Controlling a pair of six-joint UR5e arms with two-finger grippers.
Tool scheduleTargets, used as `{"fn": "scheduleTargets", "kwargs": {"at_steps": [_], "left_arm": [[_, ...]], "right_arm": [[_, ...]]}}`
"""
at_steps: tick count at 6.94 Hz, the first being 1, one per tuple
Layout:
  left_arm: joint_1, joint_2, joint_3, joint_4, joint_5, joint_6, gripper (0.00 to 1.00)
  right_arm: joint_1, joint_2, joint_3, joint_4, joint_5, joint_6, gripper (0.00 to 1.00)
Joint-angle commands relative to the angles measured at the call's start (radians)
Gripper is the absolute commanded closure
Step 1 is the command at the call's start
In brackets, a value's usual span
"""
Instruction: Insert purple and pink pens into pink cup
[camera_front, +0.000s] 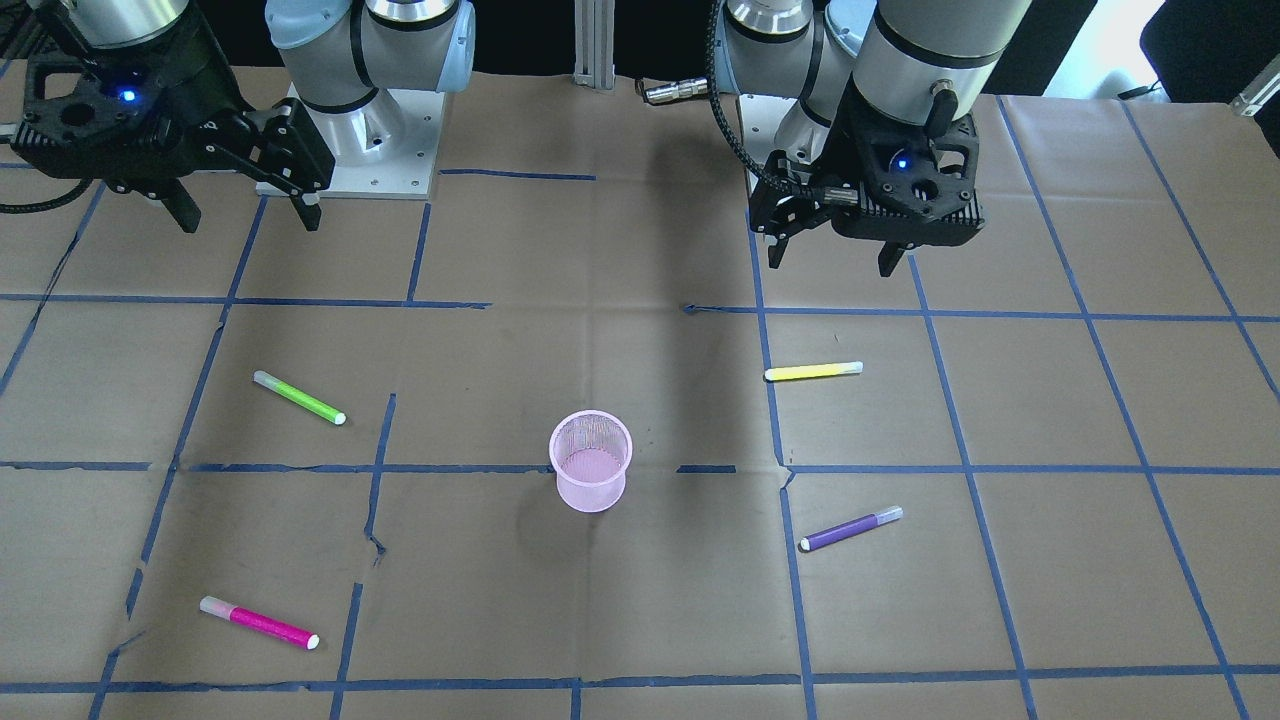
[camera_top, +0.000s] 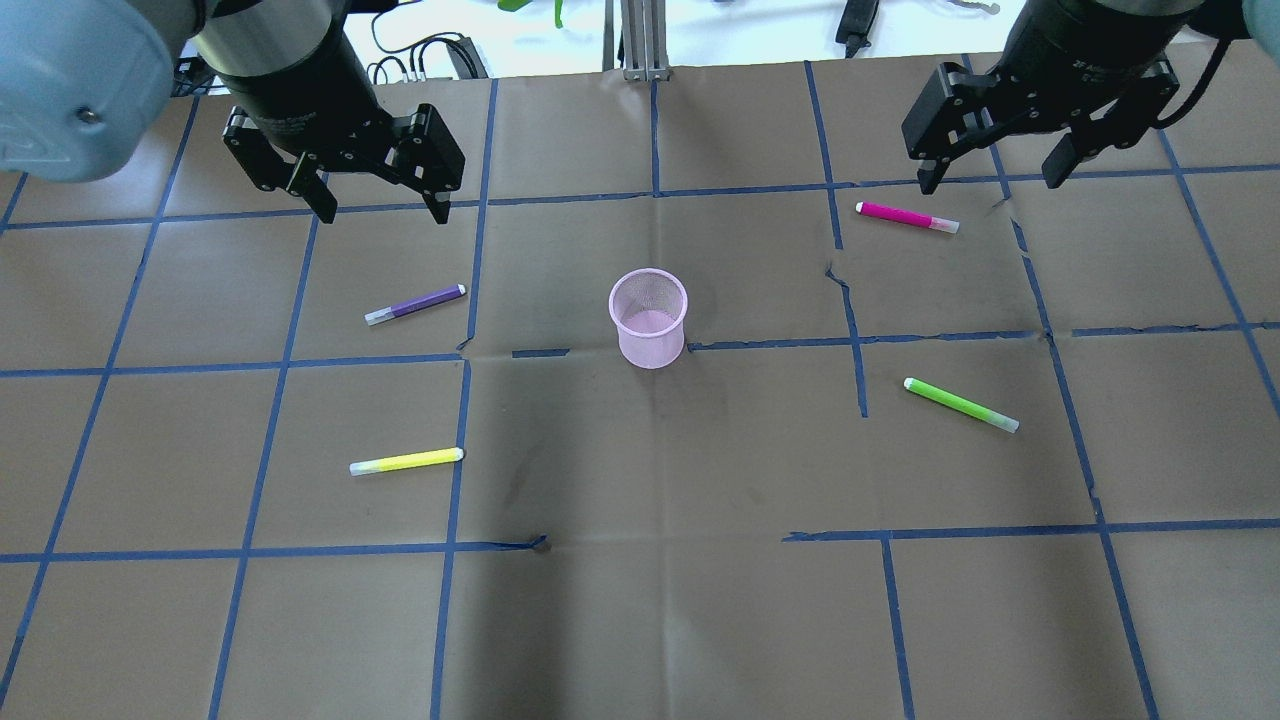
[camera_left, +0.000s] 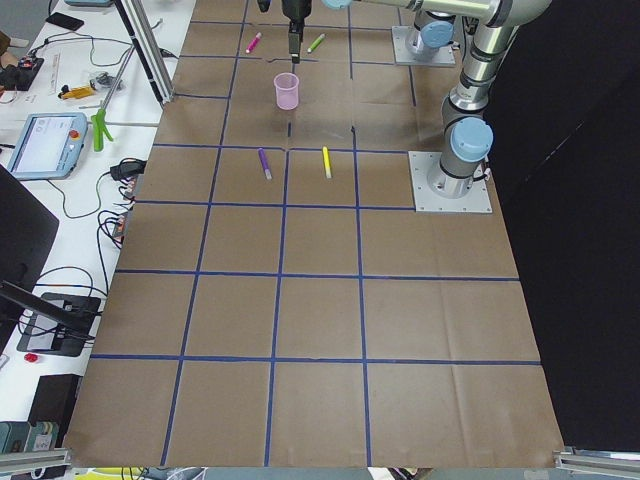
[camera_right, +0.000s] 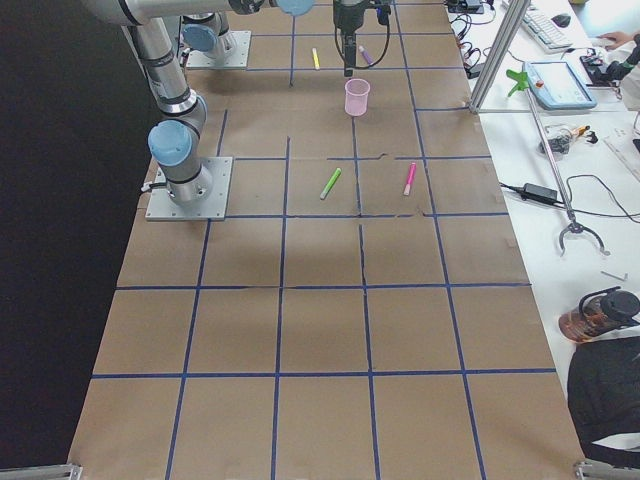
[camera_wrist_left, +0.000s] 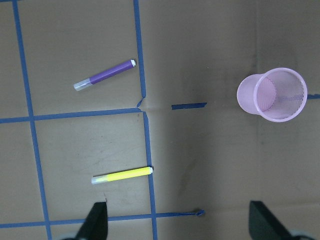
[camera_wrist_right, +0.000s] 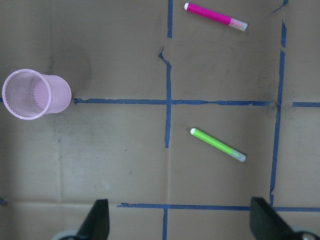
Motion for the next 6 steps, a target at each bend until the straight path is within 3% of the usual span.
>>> {"fn": "scheduleTargets", "kwargs": {"at_steps": [1,6], "left_arm": [[0.0,0.0,0.0,-0.001,0.0,0.0,0.02],[0.003,0.0,0.0,-0.001,0.003,0.002,0.02]], "right_arm": [[-0.001,0.001,-0.008,-0.002,0.003,0.0,0.0],[0.001,-0.001,0.004,-0.001,0.001,0.002,0.0]]}}
